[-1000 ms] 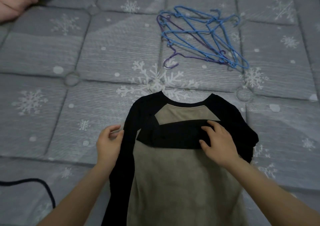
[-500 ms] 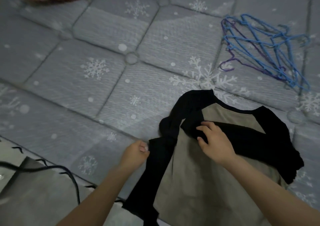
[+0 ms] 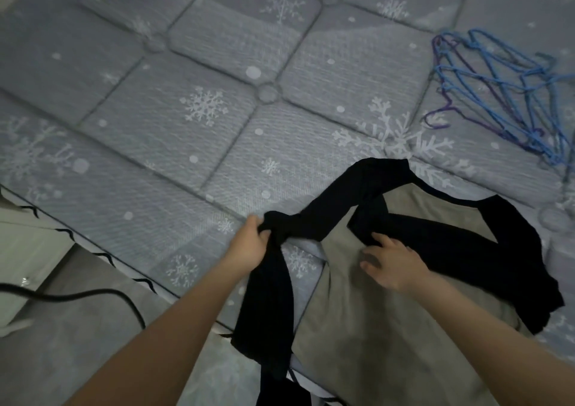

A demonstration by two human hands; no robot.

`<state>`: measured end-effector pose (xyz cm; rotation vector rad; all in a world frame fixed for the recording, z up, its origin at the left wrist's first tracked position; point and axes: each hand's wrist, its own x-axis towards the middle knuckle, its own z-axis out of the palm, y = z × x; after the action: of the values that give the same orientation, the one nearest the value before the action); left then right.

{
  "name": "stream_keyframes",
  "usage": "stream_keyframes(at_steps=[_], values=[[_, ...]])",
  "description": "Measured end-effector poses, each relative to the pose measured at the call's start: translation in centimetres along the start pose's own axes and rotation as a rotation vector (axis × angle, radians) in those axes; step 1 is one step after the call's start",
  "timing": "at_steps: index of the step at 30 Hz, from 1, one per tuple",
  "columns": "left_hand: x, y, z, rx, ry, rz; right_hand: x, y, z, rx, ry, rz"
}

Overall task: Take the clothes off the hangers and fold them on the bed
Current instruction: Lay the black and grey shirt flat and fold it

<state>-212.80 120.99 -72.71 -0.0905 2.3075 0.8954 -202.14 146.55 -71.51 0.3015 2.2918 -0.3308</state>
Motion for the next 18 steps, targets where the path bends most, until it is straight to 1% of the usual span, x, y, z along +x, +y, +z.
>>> stream_keyframes(at_steps=[2, 4, 5, 7, 9, 11, 12, 13, 14, 15, 16, 18], values=[[0.5, 0.8, -2.5, -0.011, 0.09, 0.018, 0.1, -0.2, 0.3, 0.005, -0.045, 0.02], [1.3, 2.0, -4.2, 0.028, 0.173, 0.105, 0.2, -0.4, 0.2, 0.031, -0.043, 0.03], [1.8, 2.8, -5.1, 0.061, 0.19, 0.177, 0.2, -0.5, 0.1, 0.047, -0.042, 0.036], [2.6, 4.5, -6.5, 0.169, 0.163, 0.365, 0.3, -0.5, -0.4, 0.065, -0.053, 0.04], [3.2, 6.2, -7.8, 0.359, 0.117, 0.569, 0.5, -0.3, -0.9, 0.089, -0.06, 0.046], [3.5, 7.5, -8.7, 0.583, 0.15, 0.793, 0.7, -0.2, -1.3, 0.11, -0.05, 0.047], [3.8, 7.6, -8.9, 0.672, 0.182, 0.878, 0.8, -0.1, -1.4, 0.115, -0.043, 0.048], [4.0, 7.4, -9.0, 0.718, 0.217, 0.915, 0.9, -0.2, -1.5, 0.116, -0.036, 0.048], [4.1, 6.9, -9.1, 0.72, 0.239, 0.888, 1.0, -0.2, -1.5, 0.113, -0.031, 0.052], [4.3, 6.3, -9.0, 0.693, 0.255, 0.795, 1.2, -0.4, -1.5, 0.111, -0.024, 0.056], [4.3, 5.4, -8.8, 0.658, 0.272, 0.652, 1.2, -0.4, -1.5, 0.108, -0.015, 0.062], [4.5, 3.5, -8.6, 0.562, 0.286, 0.293, 1.6, -0.6, -1.5, 0.109, 0.012, 0.073]])
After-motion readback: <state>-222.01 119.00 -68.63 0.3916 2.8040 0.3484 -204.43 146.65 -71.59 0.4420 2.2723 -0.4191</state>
